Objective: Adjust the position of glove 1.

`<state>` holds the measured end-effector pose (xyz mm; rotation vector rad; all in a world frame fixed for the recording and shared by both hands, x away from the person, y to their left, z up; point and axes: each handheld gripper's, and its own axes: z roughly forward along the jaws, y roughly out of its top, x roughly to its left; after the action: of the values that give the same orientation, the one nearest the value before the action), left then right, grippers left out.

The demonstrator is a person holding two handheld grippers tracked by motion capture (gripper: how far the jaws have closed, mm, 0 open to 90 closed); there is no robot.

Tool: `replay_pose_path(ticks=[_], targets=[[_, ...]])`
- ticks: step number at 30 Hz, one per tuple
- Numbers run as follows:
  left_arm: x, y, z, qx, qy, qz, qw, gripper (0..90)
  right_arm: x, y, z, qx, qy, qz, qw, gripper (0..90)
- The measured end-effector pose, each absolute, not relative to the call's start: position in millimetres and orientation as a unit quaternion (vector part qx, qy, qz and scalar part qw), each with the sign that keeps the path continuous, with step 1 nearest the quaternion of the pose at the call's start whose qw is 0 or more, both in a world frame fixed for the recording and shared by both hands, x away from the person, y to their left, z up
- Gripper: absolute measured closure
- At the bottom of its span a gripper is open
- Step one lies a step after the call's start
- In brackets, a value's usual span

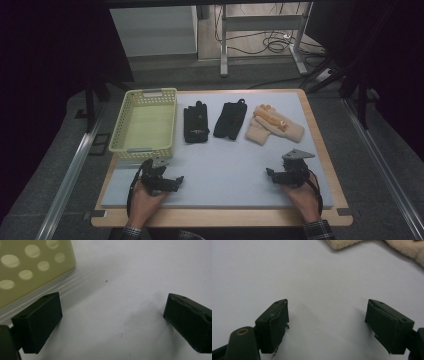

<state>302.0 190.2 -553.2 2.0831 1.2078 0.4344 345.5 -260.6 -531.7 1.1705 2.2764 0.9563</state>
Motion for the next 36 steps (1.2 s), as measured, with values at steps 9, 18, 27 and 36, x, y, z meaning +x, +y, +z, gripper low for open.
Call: replay_pose_path(ticks=[9, 18, 27, 36], targets=[[302.0, 190.2, -553.2, 0.801, 0.464, 0.167, 0.34, 2.1, 345.4, -260.9, -531.8, 0.419, 0.815, 0.344, 0.203, 18.3], [301.9, 190.2, -553.2, 0.8, 0.464, 0.167, 0.341, 2.1, 345.4, -260.9, -531.8, 0.42, 0.815, 0.345, 0.203, 18.2], [301.9, 190.2, -553.2, 0.801, 0.464, 0.167, 0.34, 2.1, 345.5, -261.1, -531.7, 0.42, 0.815, 0.345, 0.202, 18.3], [301.9, 190.2, -553.1, 0.801, 0.464, 0.167, 0.34, 2.1, 346.0, -260.4, -531.0, 0.42, 0.816, 0.342, 0.203, 18.3]])
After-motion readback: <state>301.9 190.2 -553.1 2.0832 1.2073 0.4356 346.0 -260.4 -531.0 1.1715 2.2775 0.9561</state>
